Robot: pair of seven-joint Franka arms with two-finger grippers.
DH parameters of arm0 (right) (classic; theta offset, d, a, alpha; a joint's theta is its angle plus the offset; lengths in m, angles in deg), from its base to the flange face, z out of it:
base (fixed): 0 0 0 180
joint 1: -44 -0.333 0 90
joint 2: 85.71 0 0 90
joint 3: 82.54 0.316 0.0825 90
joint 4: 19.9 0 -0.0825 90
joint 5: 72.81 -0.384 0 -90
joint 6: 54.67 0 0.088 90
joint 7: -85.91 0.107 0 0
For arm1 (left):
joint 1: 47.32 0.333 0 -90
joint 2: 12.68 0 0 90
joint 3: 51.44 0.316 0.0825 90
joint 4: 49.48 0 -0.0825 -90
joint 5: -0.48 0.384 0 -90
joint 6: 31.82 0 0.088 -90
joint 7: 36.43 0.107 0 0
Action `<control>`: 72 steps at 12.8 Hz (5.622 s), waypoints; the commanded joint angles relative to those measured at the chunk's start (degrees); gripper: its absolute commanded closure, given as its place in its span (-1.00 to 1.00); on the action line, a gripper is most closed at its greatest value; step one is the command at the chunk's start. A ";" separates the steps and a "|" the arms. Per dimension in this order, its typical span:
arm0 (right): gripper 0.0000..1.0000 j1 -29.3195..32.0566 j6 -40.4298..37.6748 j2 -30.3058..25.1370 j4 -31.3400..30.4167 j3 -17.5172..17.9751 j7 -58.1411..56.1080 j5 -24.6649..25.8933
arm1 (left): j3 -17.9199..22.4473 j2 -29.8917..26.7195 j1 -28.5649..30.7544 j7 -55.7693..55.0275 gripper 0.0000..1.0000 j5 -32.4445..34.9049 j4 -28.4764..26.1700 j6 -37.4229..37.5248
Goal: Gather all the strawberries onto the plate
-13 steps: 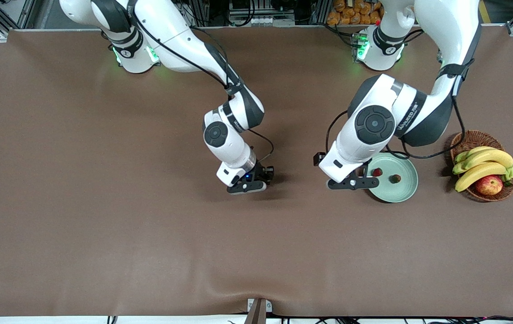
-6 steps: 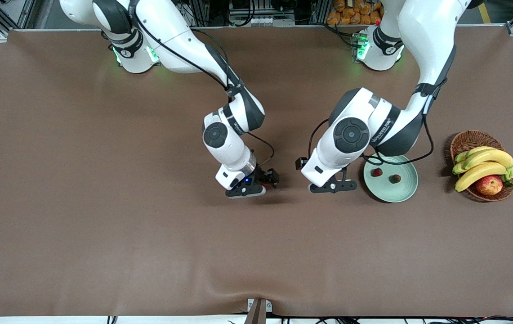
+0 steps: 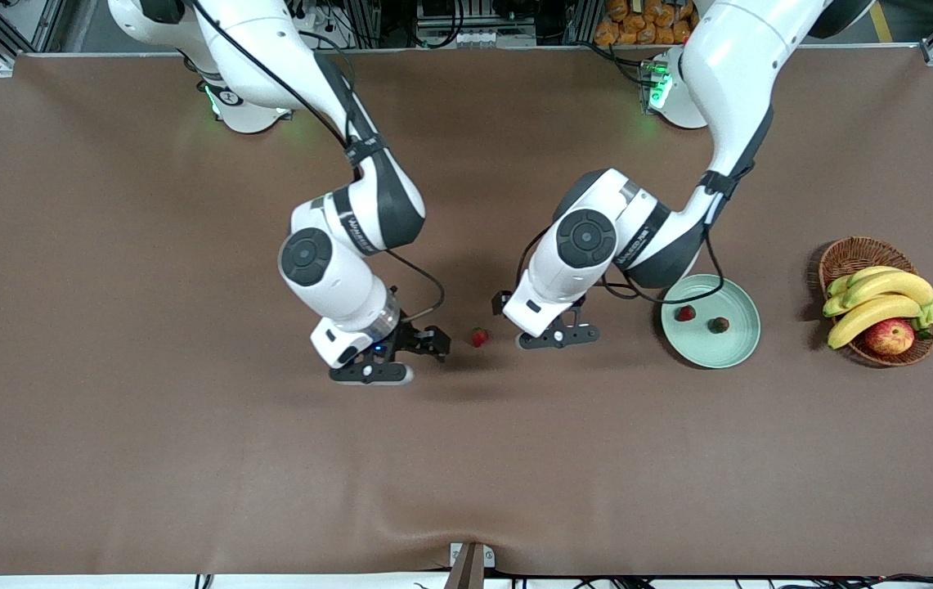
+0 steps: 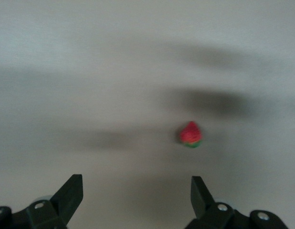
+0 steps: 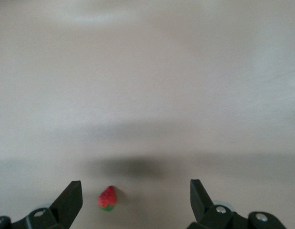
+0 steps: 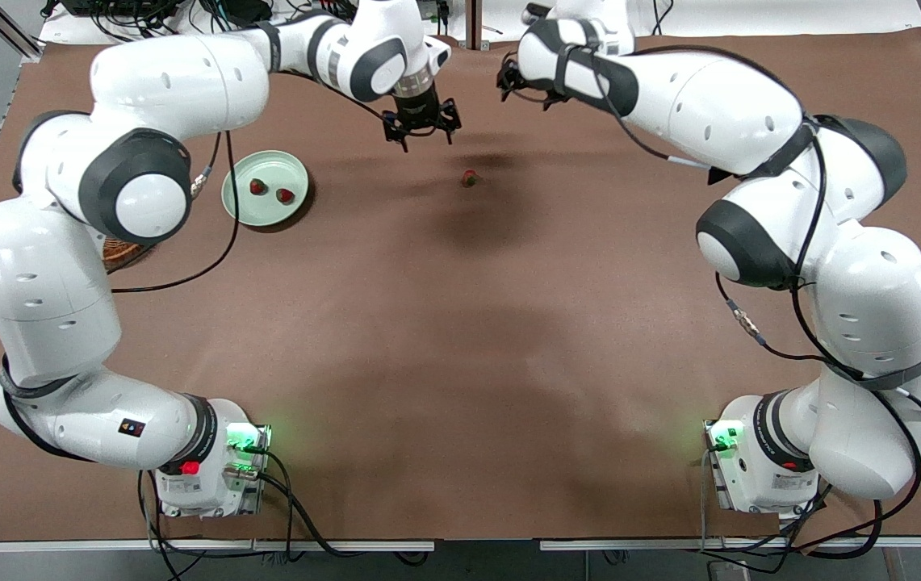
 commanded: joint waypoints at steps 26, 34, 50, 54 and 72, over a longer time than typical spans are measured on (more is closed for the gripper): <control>-1.00 46.94 -39.61 -41.33 -10.18 23.54 -19.47 34.04 | 14.19 -14.62 -2.08 4.98 1.00 -0.78 -9.55 6.43; -1.00 52.91 -43.66 -41.60 -9.47 27.56 -19.48 34.04 | 14.37 -14.83 14.81 22.24 1.00 0.45 -22.24 2.14; -1.00 54.61 -46.30 -42.48 -8.51 29.00 -19.48 34.13 | 11.21 -27.83 18.33 32.62 -1.00 0.54 5.58 36.02; -1.00 55.04 -46.30 -42.48 -8.51 29.08 -19.48 34.13 | 11.64 -34.50 18.60 38.75 -1.00 -3.68 6.05 39.37; -1.00 55.13 -45.68 -41.43 -5.34 29.17 -19.31 33.08 | 18.58 -42.60 17.63 44.92 -1.00 -6.93 -1.96 38.25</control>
